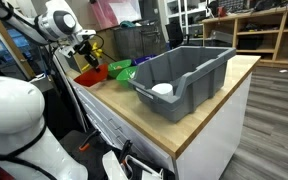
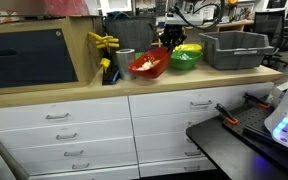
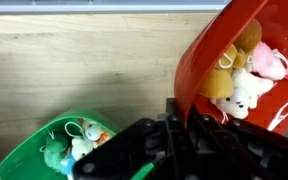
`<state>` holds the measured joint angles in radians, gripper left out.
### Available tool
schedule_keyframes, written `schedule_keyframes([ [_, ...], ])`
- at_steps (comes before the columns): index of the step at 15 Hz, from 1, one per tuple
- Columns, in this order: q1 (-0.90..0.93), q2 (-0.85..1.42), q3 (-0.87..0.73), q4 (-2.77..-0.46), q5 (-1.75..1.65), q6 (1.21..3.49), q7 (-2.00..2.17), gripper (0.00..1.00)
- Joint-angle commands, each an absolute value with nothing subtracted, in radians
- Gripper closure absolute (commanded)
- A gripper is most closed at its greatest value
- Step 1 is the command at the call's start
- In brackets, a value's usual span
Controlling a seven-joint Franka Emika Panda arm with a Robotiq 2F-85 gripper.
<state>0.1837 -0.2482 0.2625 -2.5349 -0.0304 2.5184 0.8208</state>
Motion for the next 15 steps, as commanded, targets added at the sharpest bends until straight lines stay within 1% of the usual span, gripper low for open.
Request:
schedule_keyframes([
  [1,0.163,-0.285,0.254,-2.506,0.0,2.5,0.801,0.97],
  [10,0.154,-0.34,0.222,-2.447,0.107,2.416,0.727,0.97],
  [15,0.116,-0.364,0.209,-2.389,0.094,2.398,0.724,0.97],
])
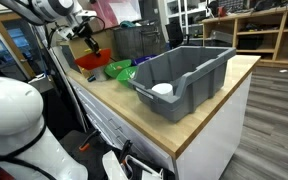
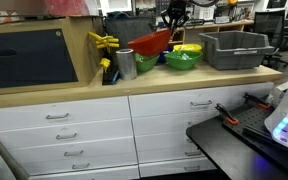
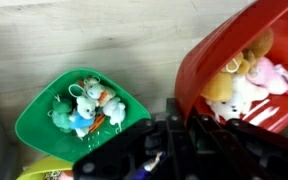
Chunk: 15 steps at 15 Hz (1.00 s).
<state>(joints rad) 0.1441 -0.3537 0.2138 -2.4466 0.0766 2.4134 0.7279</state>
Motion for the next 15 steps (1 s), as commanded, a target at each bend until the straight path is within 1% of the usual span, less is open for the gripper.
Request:
schedule_keyframes([
  [1,0.106,-0.367,0.205,-2.373,0.091,2.398,0.721,0.97],
  [10,0.042,-0.39,0.194,-2.299,0.061,2.382,0.717,0.97],
  [15,0.034,-0.413,0.145,-2.274,0.056,2.295,0.578,0.97],
])
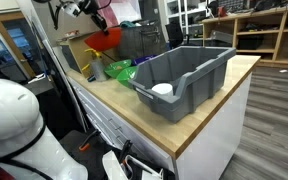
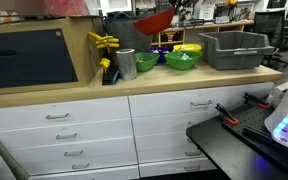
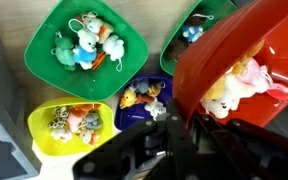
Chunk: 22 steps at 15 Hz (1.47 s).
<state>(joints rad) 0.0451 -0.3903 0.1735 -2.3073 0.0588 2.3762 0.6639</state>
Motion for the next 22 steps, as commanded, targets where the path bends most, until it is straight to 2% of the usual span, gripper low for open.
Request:
schedule_keyframes([
  [1,0.033,-0.417,0.133,-2.265,0.059,2.266,0.542,0.97],
  [10,-0.052,-0.438,0.053,-2.166,-0.056,2.092,0.306,0.97],
  [22,-0.134,-0.474,-0.047,-2.146,-0.077,2.102,0.284,0.97],
])
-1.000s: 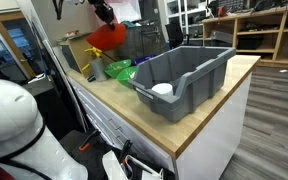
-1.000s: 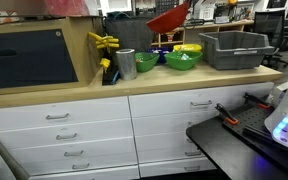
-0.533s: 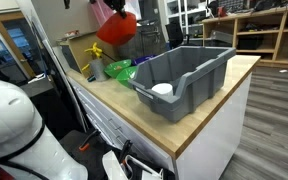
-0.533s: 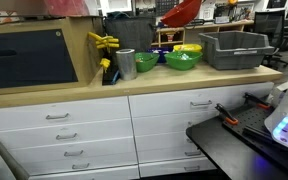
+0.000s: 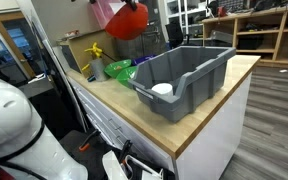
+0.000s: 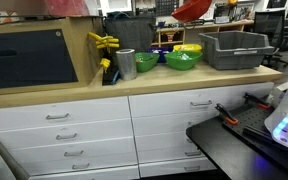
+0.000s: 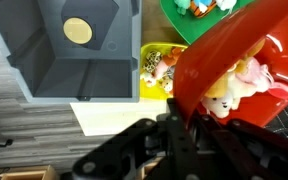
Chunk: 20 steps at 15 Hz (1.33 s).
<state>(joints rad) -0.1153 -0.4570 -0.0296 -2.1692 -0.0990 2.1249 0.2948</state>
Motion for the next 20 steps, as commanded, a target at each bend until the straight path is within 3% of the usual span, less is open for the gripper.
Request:
schedule_keyframes([
  [1,-0.142,-0.477,-0.058,-2.143,-0.075,2.101,0.284,0.97],
  [20,-0.339,-0.518,-0.207,-2.133,-0.139,2.089,0.246,0.97],
])
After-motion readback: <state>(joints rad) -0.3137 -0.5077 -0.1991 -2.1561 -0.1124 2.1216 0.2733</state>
